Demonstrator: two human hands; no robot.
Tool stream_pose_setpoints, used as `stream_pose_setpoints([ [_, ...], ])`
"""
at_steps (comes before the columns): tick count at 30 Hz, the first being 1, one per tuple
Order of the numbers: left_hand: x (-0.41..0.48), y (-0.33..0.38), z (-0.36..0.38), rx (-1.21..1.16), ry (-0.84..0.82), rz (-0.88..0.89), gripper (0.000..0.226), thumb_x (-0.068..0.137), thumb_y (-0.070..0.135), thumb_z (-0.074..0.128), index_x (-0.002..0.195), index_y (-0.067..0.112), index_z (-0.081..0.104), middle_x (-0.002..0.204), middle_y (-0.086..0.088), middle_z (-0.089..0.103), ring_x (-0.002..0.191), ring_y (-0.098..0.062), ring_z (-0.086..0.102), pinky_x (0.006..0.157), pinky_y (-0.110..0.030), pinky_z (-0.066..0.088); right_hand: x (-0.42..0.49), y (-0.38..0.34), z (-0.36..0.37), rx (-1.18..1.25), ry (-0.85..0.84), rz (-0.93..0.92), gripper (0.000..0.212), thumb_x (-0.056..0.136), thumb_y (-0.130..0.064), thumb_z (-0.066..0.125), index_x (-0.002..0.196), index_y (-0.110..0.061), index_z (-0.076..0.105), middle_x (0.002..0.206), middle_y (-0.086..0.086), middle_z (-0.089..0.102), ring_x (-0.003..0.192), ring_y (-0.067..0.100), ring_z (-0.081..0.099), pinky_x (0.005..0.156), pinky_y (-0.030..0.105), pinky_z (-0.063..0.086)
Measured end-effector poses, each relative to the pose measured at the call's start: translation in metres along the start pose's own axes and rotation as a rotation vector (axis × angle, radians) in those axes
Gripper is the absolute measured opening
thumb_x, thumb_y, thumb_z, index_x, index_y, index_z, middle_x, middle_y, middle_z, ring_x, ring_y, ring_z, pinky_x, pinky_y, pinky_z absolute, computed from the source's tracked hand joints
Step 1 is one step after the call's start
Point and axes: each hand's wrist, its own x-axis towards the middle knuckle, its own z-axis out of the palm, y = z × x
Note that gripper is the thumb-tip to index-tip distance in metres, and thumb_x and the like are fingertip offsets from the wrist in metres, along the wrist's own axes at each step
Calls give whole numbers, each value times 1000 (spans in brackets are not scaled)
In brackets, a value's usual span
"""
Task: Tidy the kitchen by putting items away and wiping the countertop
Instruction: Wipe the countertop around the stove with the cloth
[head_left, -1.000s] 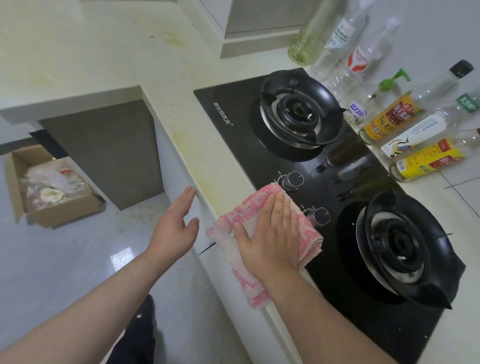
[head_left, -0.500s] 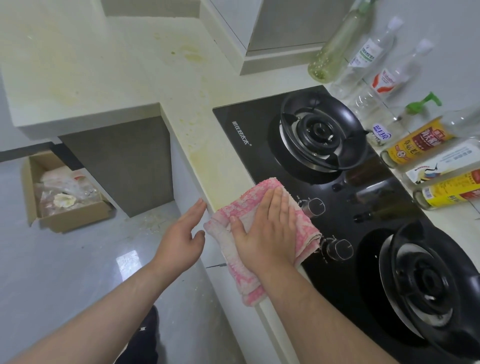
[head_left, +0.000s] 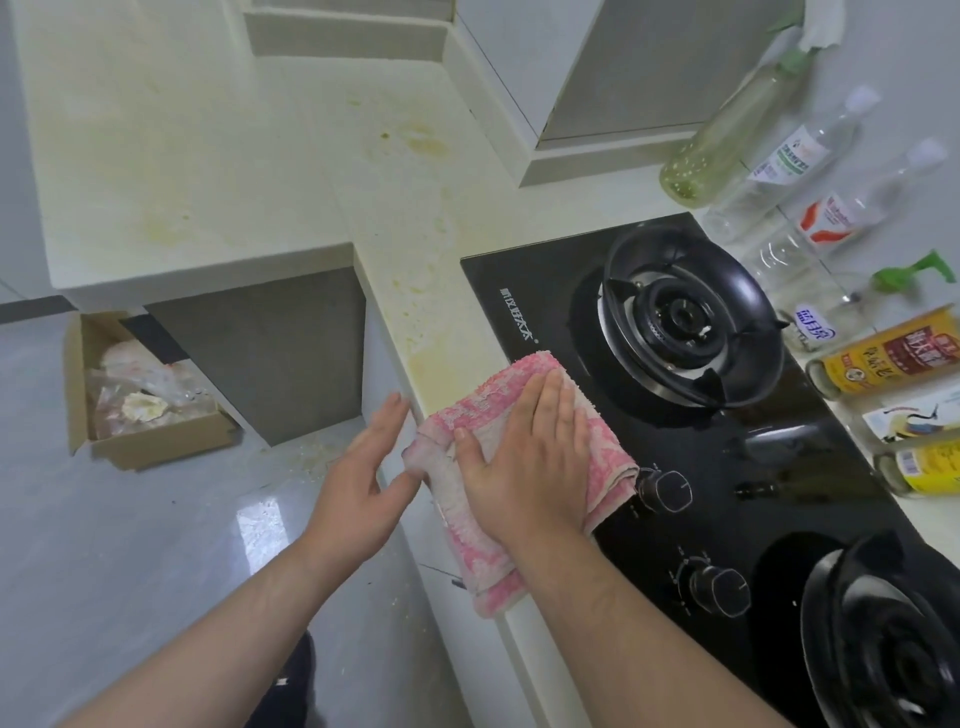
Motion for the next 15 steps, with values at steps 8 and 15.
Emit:
stream_pose_setpoints([
  [8,33,1,-16,164,-16,69,71,89,49,52,152,40,19,151,37,12,138,19,12,105,0,15,27,-14,-4,-9,18,-22,99,89,-74,15,154,-6,-16,164,12,-18,151,24,-18,124,42,-7],
  [15,40,-3,-12,102,-46,41,67,92,44,45,153,33,20,159,24,14,142,13,11,116,-15,16,48,-31,-3,2,63,-23,100,89,-73,15,155,-3,-9,165,15,-8,153,25,-9,125,43,0],
])
